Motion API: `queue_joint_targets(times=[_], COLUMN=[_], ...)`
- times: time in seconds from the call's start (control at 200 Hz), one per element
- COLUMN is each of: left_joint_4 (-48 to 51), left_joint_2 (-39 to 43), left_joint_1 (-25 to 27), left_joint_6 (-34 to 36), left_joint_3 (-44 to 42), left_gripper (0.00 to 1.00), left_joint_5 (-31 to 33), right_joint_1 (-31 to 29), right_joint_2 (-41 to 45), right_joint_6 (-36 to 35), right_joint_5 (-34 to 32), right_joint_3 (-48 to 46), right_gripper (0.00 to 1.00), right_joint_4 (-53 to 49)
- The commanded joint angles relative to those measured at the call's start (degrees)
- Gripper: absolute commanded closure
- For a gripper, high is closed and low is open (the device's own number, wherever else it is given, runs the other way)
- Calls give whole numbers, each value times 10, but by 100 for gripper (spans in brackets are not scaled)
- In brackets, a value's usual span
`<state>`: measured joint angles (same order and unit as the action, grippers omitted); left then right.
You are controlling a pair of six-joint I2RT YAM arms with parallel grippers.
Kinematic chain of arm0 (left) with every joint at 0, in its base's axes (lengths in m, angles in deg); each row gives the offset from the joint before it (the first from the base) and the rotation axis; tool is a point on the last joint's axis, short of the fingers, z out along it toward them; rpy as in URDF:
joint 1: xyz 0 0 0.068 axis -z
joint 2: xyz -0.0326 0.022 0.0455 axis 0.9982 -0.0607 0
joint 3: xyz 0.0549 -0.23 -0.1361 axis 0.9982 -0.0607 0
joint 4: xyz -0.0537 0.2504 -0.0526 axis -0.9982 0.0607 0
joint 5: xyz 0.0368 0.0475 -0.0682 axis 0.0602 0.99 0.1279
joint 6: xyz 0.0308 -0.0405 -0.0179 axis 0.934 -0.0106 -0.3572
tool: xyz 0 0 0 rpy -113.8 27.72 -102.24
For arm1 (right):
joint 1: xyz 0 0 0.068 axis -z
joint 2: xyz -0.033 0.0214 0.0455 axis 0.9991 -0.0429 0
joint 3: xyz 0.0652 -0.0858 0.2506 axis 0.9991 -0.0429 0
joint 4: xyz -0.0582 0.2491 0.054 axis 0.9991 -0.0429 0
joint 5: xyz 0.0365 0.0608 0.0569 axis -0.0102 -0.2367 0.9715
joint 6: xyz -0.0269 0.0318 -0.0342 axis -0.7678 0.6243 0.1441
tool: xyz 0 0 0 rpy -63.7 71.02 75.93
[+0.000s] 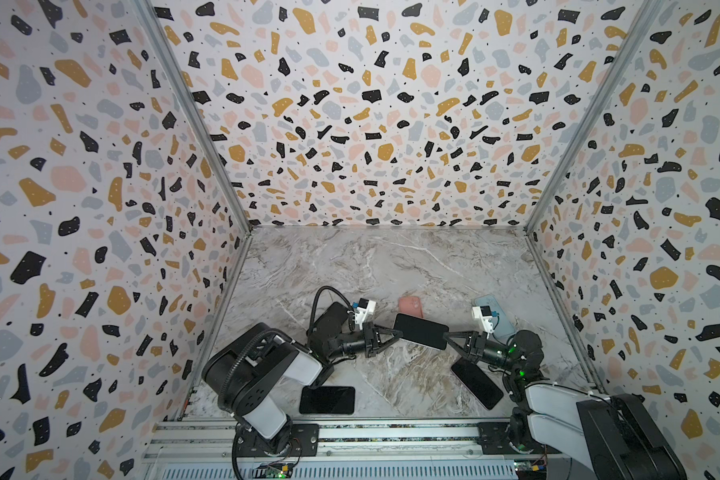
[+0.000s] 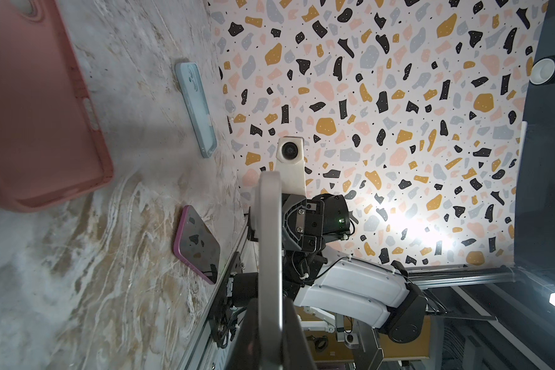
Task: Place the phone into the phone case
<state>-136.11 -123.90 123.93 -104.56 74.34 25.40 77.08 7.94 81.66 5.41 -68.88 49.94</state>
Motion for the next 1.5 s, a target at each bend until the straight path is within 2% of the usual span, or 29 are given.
queue_joint_targets(times=[0.0, 0.08, 0.14, 0.2, 0.3, 0.39, 0.581, 0.766, 1.051, 1.286, 1.497], left_joint_4=[-1, 90, 191, 366, 646, 810, 967, 1073, 1095, 1103, 1085], left_joint_2=[3, 13, 25, 40, 32, -23, -136, -230, -304, -338, -340], left_joint_1=[9, 6, -4, -20, -37, -41, -37, -11, 1, 7, 8], left_joint_6=[28, 81, 137, 247, 445, 560, 668, 770, 799, 836, 841], left_joint_3=[24, 46, 77, 131, 252, 364, 566, 709, 790, 821, 816], left_gripper=[99, 62, 45, 36, 30, 29, 29, 29, 32, 36, 40], left_joint_5=[-4, -7, -7, 6, 62, 114, 188, 307, 353, 309, 307], right_joint_1=[-3, 4, 14, 26, 53, 80, 132, 154, 185, 199, 200], right_joint_2=[9, 12, 15, 16, 19, 28, 66, 64, 69, 76, 83], right_joint_6=[-6, -14, -22, -34, -54, -70, -117, -115, -117, -115, -125], right_joint_5=[10, 15, 17, 20, 22, 20, 2, 1, 8, 20, 21], right_joint_3=[10, 16, 21, 33, 56, 70, 85, 82, 71, 74, 71], right_gripper=[94, 95, 96, 99, 100, 100, 100, 100, 100, 100, 100], right_joint_4=[16, -7, -30, -58, -106, -149, -249, -253, -267, -270, -286])
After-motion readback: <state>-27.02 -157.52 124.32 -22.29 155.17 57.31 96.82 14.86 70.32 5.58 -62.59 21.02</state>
